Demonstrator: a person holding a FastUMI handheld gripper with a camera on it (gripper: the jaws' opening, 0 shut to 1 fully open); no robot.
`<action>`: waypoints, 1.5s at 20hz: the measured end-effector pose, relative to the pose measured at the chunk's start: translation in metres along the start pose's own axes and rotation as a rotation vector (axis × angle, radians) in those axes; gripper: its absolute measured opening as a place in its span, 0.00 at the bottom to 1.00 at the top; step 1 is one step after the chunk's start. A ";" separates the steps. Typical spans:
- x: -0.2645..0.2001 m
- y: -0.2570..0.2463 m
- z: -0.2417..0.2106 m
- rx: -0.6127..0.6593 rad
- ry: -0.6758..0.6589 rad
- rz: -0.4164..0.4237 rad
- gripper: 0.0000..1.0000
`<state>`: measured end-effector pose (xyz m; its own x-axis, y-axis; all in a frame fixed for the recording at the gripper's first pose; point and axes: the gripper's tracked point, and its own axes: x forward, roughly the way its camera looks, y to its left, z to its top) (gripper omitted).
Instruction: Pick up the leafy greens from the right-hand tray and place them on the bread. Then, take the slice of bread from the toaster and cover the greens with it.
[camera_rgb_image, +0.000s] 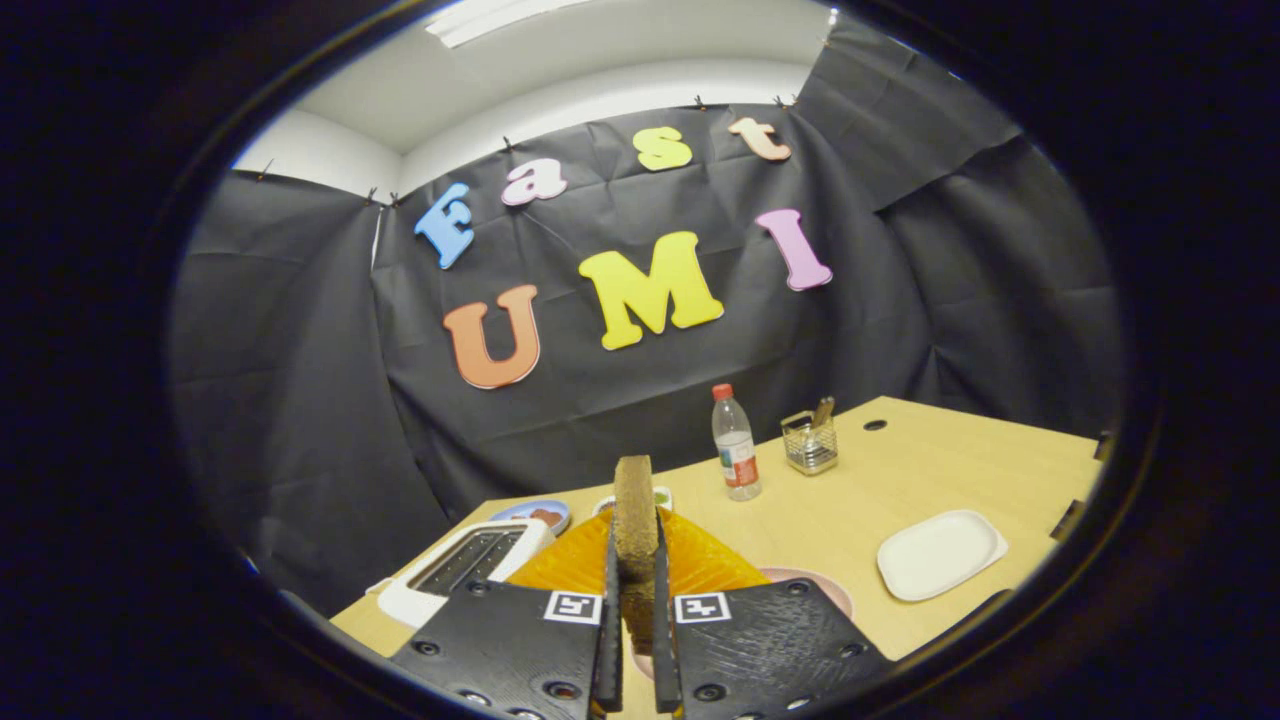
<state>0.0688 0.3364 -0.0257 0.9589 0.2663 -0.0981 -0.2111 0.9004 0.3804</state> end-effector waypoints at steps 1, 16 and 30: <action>0.003 -0.002 -0.010 0.007 0.018 -0.002 0.12; 0.025 -0.054 -0.077 0.061 0.127 -0.049 0.12; 0.020 -0.099 -0.105 -0.091 0.310 -0.048 0.92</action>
<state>0.0895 0.2883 -0.1619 0.8678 0.3022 -0.3945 -0.1965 0.9378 0.2862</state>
